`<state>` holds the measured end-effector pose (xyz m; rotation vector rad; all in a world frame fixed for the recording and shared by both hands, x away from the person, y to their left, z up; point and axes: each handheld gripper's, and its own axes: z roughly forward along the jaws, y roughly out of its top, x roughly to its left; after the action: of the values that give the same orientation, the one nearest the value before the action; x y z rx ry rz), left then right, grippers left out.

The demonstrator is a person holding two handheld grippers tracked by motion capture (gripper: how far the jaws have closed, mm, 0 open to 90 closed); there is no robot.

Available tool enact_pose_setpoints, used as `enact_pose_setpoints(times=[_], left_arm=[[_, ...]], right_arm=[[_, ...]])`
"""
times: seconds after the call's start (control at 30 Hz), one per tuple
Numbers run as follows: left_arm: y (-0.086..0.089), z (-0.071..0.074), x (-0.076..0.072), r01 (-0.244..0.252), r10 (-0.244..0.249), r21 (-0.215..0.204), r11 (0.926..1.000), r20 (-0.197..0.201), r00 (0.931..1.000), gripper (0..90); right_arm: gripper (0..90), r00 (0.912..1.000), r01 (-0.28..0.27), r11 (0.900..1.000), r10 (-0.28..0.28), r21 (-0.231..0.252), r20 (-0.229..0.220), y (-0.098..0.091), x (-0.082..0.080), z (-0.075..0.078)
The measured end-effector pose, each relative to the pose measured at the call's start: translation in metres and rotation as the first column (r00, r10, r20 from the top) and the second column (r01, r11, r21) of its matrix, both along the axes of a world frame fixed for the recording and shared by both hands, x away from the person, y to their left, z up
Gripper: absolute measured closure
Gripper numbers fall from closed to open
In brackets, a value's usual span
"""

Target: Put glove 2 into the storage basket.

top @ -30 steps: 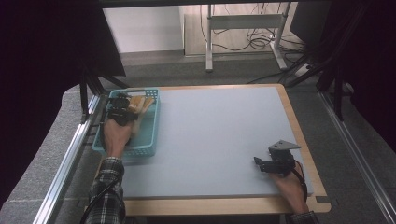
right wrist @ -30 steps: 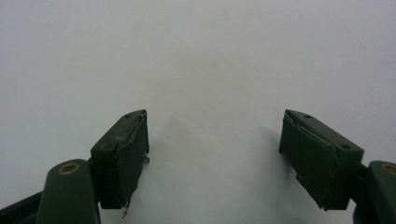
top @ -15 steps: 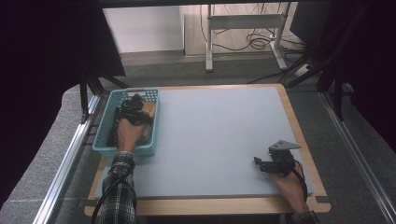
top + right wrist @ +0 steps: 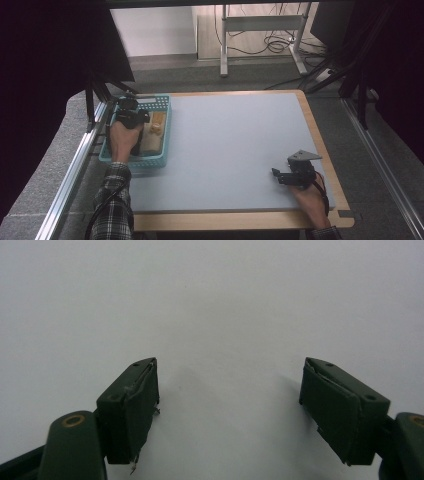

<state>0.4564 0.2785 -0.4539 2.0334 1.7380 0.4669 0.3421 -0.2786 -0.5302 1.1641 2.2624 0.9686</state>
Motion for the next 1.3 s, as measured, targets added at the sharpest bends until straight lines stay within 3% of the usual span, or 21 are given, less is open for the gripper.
enact_pose_setpoints(times=[0.07, 0.1, 0.13, 0.17, 0.2, 0.3, 0.4, 0.5, 0.63, 0.9, 1.07, 1.3], left_arm=[[-0.002, -0.012, 0.005, -0.017, 0.018, 0.029, 0.9994, -0.036, 0.9992, 82.9], [-0.002, -0.012, 0.005, -0.017, 0.018, 0.029, 0.9994, -0.036, 0.9992, 84.6], [-0.004, -0.027, 0.012, -0.027, 0.028, 0.018, 0.9995, -0.076, 0.9967, 86.1], [-0.005, -0.03, 0.014, -0.019, 0.021, 0.022, 0.9996, -0.09, 0.9957, 86.5], [-0.008, -0.036, 0.016, -0.012, 0.013, 0.012, 0.9999, -0.103, 0.9946, 86.9], [-0.014, -0.042, 0.02, 0.017, -0.027, -0.09, 0.9958, -0.103, 0.9943, 88.5], [-0.016, -0.041, 0.02, 0.018, -0.025, -0.072, 0.9972, -0.108, 0.9938, 90.0], [-0.014, -0.04, 0.019, 0.009, -0.018, -0.082, 0.9966, -0.105, 0.9943, 88.1], [-0.003, -0.035, 0.013, -0.014, 0.01, -0.071, 0.9974, -0.058, 0.9982, 82.2], [0.01, -0.022, 0.003, -0.035, 0.035, -0.056, 0.9978, -0.002, 0.9994, 71.7], [0.016, -0.019, -0.004, -0.041, 0.042, -0.06, 0.9973, 0.014, 0.999, 62.5], [0.021, -0.016, -0.01, -0.028, 0.03, -0.075, 0.9968, 0.035, 0.9989, 56.3]], right_arm=[[23.1, 1.0, 0.0, 1.0, 0.0, 0.0, 0.0, 0.0, 0.0, 0.0], [23.1, 1.0, 0.0, 1.0, 0.0, 0.0, 0.0, 0.0, 0.0, 0.0], [23.1, 1.0, 0.0, 1.0, 0.0, 0.001, 0.0, 0.0, 0.0, 0.0], [23.1, 1.0, 0.0, 1.0, 0.0, 0.001, 0.0, 0.0, 0.0, 0.0], [23.1, 1.0, 0.0, 1.0, 0.0, 0.002, 0.0, 0.0, 0.0, 0.0], [23.1, 1.0, 0.0, 1.0, 0.0, 0.002, 0.0, 0.0, 0.0, 0.0], [23.1, 1.0, -0.001, 1.0, 0.001, 0.001, 0.0, 0.0, 0.0, 0.0], [23.0, 1.0, -0.001, 1.0, 0.001, 0.001, 0.0, 0.0, 0.0, 0.0], [23.0, 1.0, -0.001, 1.0, 0.001, 0.001, 0.0, 0.0, 0.0, 0.0], [23.0, 1.0, -0.001, 1.0, 0.001, 0.0, 0.001, 0.0, 0.0, 0.0], [23.0, 1.0, -0.001, 1.0, 0.001, 0.0, 0.001, 0.0, 0.0, 0.0], [23.0, 1.0, -0.001, 1.0, 0.001, 0.0, 0.001, 0.0, 0.0, 0.0]])
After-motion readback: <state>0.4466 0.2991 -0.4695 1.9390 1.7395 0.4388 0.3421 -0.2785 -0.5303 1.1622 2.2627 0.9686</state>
